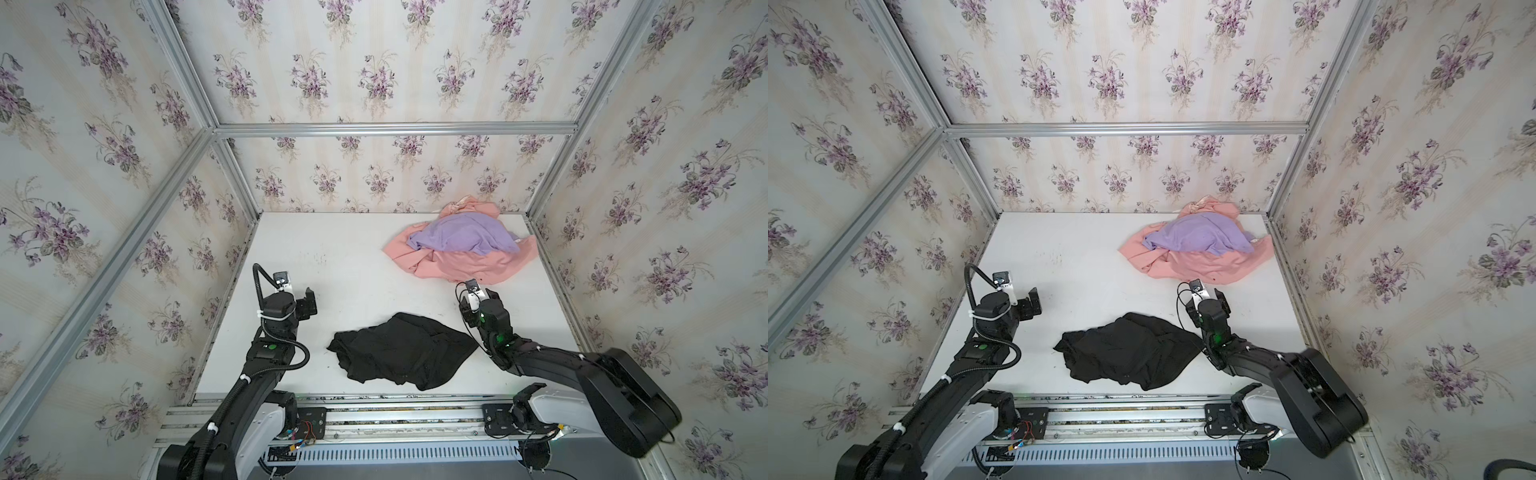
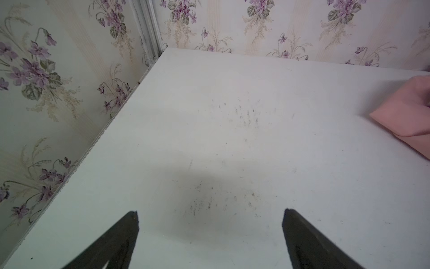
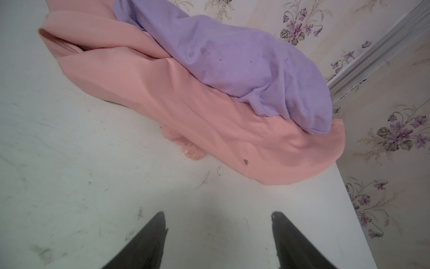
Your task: Pick out a specific cloth from the pile
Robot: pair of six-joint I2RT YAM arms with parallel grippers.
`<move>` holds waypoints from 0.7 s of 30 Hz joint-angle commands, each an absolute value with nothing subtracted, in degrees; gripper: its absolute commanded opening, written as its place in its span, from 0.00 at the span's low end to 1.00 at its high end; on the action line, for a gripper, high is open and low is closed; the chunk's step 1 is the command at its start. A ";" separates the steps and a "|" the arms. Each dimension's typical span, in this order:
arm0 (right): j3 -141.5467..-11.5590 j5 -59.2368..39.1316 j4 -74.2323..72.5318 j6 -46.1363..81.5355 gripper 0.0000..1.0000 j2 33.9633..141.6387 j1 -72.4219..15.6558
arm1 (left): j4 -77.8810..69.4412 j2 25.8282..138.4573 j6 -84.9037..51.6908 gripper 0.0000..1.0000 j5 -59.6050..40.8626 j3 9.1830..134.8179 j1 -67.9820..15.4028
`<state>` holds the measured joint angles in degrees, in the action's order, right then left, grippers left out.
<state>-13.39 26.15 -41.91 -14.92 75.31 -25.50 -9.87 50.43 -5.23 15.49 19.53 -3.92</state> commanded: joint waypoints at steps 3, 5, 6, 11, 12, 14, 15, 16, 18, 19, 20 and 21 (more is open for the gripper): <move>-13.42 25.00 -71.26 -22.09 0.74 87.08 -22.47 | -19.11 54.73 -2.43 0.98 11.32 19.56 -2.41; -13.13 26.49 -77.11 -20.84 0.73 90.96 -20.44 | -22.97 57.01 -2.74 0.99 12.77 19.20 -2.37; -13.19 26.84 -76.50 -19.86 0.73 90.75 -20.01 | -25.39 58.19 -2.68 0.99 13.23 18.97 -2.39; -12.86 9.01 -65.64 -9.86 0.69 85.08 -9.26 | -36.23 63.98 0.75 0.99 12.19 18.09 -2.24; -13.04 4.88 -67.22 -8.41 0.68 87.13 -6.86 | -37.05 64.35 1.64 0.99 10.48 18.23 -2.09; -13.21 5.19 -74.08 -8.19 0.69 91.85 -6.41 | -41.66 65.86 2.60 0.99 7.28 17.50 -1.26; -13.57 5.17 -69.60 -7.99 0.70 89.72 -6.36 | -40.71 66.46 1.89 0.99 5.55 18.35 -0.46; -14.72 4.35 -63.67 -7.47 0.71 87.70 -6.06 | -38.95 66.80 1.15 0.99 3.86 19.39 0.15; -18.05 -0.01 -60.59 -6.68 0.99 89.23 -4.03 | -43.54 68.65 -0.26 0.99 -0.01 18.86 1.07; -18.88 -0.02 -59.20 -6.29 1.00 89.33 -3.64 | -46.77 69.90 0.18 0.99 -1.28 17.96 1.13; -19.90 -0.12 -54.91 -5.55 1.00 87.87 -3.18 | -47.90 72.33 0.35 0.98 -1.51 17.75 1.05; -20.51 -0.52 -53.77 -5.56 1.00 87.79 -3.15 | -51.90 74.54 -0.16 0.99 -0.50 16.62 0.97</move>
